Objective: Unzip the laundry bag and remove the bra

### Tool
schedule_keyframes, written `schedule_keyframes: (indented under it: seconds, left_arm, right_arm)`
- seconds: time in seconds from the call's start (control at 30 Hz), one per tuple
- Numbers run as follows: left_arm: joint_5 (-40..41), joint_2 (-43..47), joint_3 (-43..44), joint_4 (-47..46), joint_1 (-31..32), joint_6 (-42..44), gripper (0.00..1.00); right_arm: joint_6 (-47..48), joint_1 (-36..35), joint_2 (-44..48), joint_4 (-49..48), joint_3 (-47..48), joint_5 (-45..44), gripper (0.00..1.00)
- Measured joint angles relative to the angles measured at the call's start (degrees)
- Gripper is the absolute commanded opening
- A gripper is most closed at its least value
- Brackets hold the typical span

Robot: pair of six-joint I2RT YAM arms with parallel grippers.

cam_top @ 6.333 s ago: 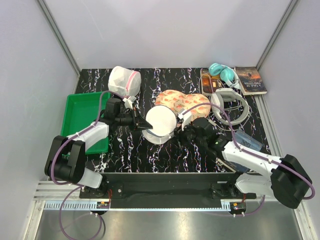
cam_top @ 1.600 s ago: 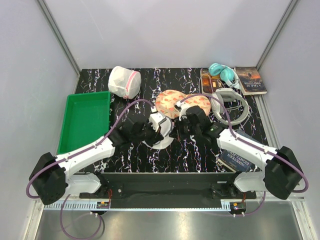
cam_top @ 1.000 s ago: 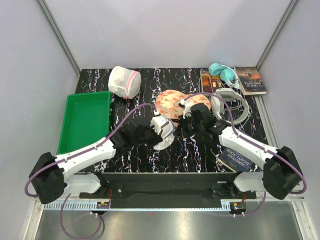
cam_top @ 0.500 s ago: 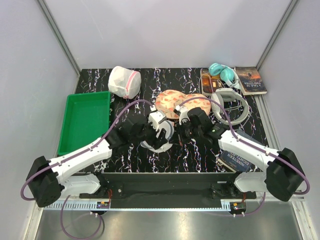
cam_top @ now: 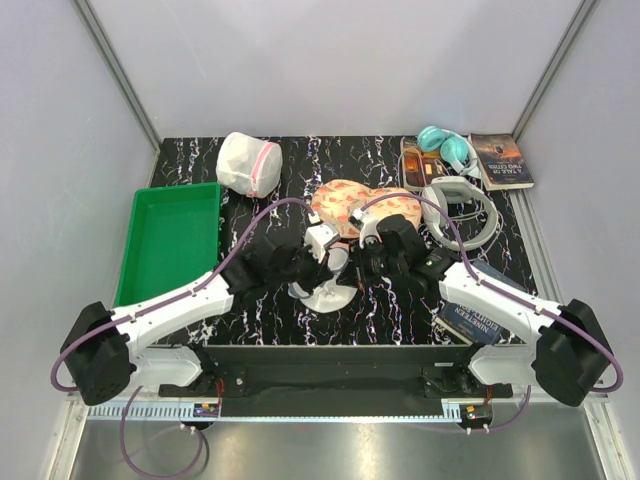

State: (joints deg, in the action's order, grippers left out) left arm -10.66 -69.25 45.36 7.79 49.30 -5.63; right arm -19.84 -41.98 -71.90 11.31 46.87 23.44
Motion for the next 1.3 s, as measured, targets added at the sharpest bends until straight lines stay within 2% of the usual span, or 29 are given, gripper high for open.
schedule_keyframes:
  seconds: [0.33,0.77,0.8,0.83,0.93,1.03,1.3]
  left_arm:
    - [0.42,-0.24,-0.04,-0.15,0.0,1.29,0.0]
    - [3.39,1.88,-0.13,2.75,0.0,4.15,0.0]
    - [3.45,2.21,-0.13,3.23,0.0,4.15,0.04]
    - [3.45,2.51,-0.13,3.56,0.0,4.13,0.33]
    - [3.43,3.54,-0.13,5.35,0.0,3.28,0.72]
    - [3.45,4.5,-0.13,7.26,-0.07,3.08,0.77]
    - [3.3,5.22,3.8,8.72,-0.15,2.54,0.76]
  right_arm:
    - [-1.9,0.35,-0.61,-0.28,0.0,-1.95,0.0]
    - [-0.74,7.58,-2.62,0.5,0.0,-1.66,0.0]
    - [-0.57,7.74,-2.89,0.52,0.0,-1.55,0.0]
    - [-0.42,7.82,-3.13,0.52,0.0,-1.29,0.0]
    - [0.22,7.93,-3.23,0.61,0.0,-0.04,0.0]
    - [0.5,8.35,-3.23,0.61,-0.02,1.4,0.0]
    - [-0.35,4.66,-1.33,0.59,-1.68,2.73,0.0]
